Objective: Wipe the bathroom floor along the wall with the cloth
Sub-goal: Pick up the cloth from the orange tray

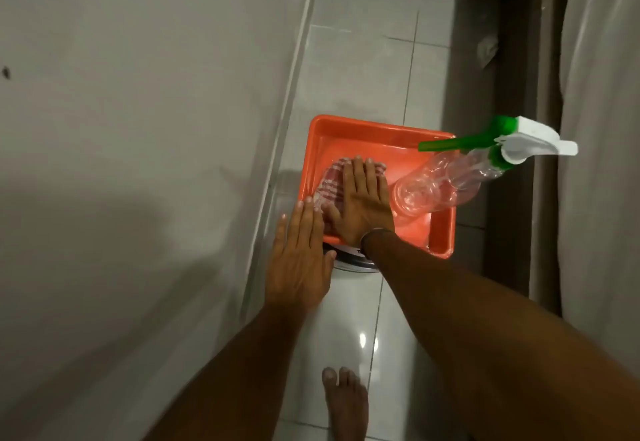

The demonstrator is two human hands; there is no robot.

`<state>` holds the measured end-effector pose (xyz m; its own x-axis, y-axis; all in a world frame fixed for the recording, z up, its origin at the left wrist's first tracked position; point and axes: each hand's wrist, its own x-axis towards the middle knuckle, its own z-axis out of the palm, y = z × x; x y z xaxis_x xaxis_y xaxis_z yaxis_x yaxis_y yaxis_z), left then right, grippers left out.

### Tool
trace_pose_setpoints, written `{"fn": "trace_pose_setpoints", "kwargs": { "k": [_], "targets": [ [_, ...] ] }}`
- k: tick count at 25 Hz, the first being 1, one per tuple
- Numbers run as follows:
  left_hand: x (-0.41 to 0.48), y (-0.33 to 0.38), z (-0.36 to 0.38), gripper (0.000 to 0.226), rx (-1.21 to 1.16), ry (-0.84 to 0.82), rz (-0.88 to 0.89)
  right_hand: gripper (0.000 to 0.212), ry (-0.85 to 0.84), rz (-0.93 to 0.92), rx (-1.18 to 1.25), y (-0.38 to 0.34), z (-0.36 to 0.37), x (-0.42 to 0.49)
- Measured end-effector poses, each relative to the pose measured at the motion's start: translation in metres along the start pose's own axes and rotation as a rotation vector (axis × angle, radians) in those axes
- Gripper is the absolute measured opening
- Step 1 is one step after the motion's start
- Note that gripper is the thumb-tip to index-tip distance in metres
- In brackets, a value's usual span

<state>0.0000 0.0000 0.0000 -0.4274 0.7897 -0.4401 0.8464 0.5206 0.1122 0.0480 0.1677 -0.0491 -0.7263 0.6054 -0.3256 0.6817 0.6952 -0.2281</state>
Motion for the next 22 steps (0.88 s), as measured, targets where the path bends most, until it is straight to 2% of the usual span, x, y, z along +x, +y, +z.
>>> {"fn": "trace_pose_setpoints", "kwargs": {
  "k": [4, 6, 9, 12, 14, 16, 19, 22],
  "targets": [
    [0.000, -0.007, 0.016, 0.071, -0.095, 0.210, 0.037, 0.109, -0.044, 0.026, -0.041, 0.003, 0.007, 0.007],
    [0.003, -0.008, 0.020, 0.073, -0.111, 0.237, 0.041, 0.112, -0.063, 0.021, -0.038, 0.002, 0.008, 0.006],
    [0.022, -0.006, 0.011, 0.074, -0.102, 0.223, 0.070, 0.100, -0.041, 0.041, 0.053, 0.003, 0.002, 0.003],
    [0.052, 0.000, -0.003, 0.075, -0.105, 0.168, 0.126, 0.079, 0.029, 0.163, 0.320, 0.005, -0.004, -0.014],
    [0.073, 0.004, -0.010, 0.080, -0.135, 0.174, 0.133, 0.074, 0.090, 0.114, 0.425, 0.011, -0.001, -0.042],
    [0.092, 0.012, -0.011, 0.082, -0.086, 0.166, 0.152, 0.070, 0.149, 0.036, 0.359, 0.021, 0.011, -0.078],
    [0.113, 0.022, -0.001, 0.085, -0.019, 0.133, 0.189, 0.075, 0.188, 0.133, 0.161, 0.036, 0.029, -0.112],
    [0.129, 0.024, 0.005, 0.103, -0.085, 0.050, 0.172, 0.082, 0.201, 0.141, 0.042, 0.047, 0.040, -0.121]
  ]
}}
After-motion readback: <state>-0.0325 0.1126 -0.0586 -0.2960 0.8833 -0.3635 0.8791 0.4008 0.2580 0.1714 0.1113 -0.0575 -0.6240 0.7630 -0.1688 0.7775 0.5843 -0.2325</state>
